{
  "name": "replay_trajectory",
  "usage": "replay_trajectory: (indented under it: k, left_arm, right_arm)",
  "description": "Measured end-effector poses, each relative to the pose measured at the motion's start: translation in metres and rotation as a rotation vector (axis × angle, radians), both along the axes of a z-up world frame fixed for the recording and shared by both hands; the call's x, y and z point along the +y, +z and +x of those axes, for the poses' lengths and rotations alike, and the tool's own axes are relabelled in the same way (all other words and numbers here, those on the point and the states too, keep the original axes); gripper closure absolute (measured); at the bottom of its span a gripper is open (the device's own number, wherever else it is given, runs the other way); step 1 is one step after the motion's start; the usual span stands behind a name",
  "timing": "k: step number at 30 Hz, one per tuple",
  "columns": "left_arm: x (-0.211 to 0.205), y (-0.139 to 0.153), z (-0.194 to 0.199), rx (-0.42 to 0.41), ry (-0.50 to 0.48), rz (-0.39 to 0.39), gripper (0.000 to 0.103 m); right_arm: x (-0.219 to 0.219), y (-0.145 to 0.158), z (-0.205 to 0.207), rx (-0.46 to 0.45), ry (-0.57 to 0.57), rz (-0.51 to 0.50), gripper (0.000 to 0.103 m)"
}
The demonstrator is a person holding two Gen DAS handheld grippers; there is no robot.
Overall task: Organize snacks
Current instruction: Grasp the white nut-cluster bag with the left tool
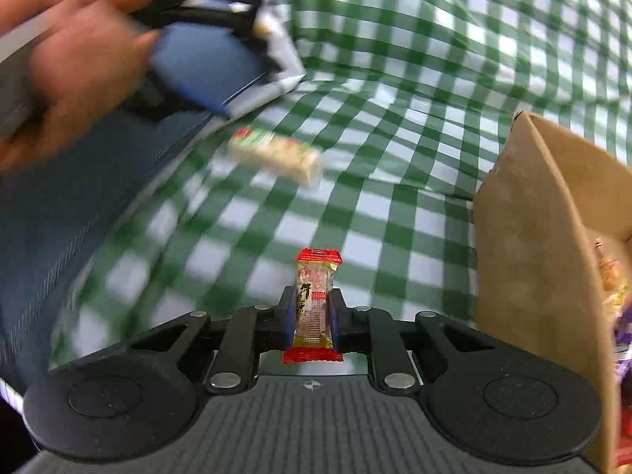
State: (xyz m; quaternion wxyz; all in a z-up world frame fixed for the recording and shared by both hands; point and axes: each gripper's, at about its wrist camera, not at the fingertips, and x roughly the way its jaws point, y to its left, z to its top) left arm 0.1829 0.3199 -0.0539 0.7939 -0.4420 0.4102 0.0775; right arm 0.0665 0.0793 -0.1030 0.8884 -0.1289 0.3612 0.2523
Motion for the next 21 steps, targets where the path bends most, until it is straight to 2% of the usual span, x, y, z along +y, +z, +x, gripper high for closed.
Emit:
replay_trajectory:
  k: [3, 6, 9, 12, 16, 19, 21]
  left_arm:
    - [-0.011, -0.01, 0.005, 0.035, 0.033, 0.034, 0.025]
    - [-0.021, -0.021, 0.007, 0.069, 0.09, 0.079, 0.025]
    - [-0.028, -0.031, 0.012, 0.104, 0.176, 0.119, 0.025]
    - [-0.033, -0.036, 0.014, 0.123, 0.27, 0.167, 0.025]
    - [-0.042, -0.04, 0.022, 0.128, 0.333, 0.204, 0.026]
    - [-0.05, -0.04, 0.031, 0.131, 0.349, 0.257, 0.026]
    - [-0.056, -0.04, 0.04, 0.145, 0.311, 0.324, 0.025]
  right_arm:
    - [-0.013, -0.009, -0.017, 0.001, 0.051, -0.02, 0.086]
    - [-0.022, -0.022, -0.029, -0.008, 0.084, -0.03, 0.085]
    - [-0.025, -0.039, -0.028, 0.033, 0.066, -0.03, 0.085]
    - [-0.023, -0.042, -0.02, 0.051, 0.037, 0.0, 0.085]
    - [-0.025, -0.045, -0.018, 0.053, 0.041, 0.014, 0.085]
    - [-0.029, -0.044, -0.014, 0.071, 0.037, 0.034, 0.085]
    - [-0.032, -0.044, -0.01, 0.08, 0.03, 0.047, 0.085]
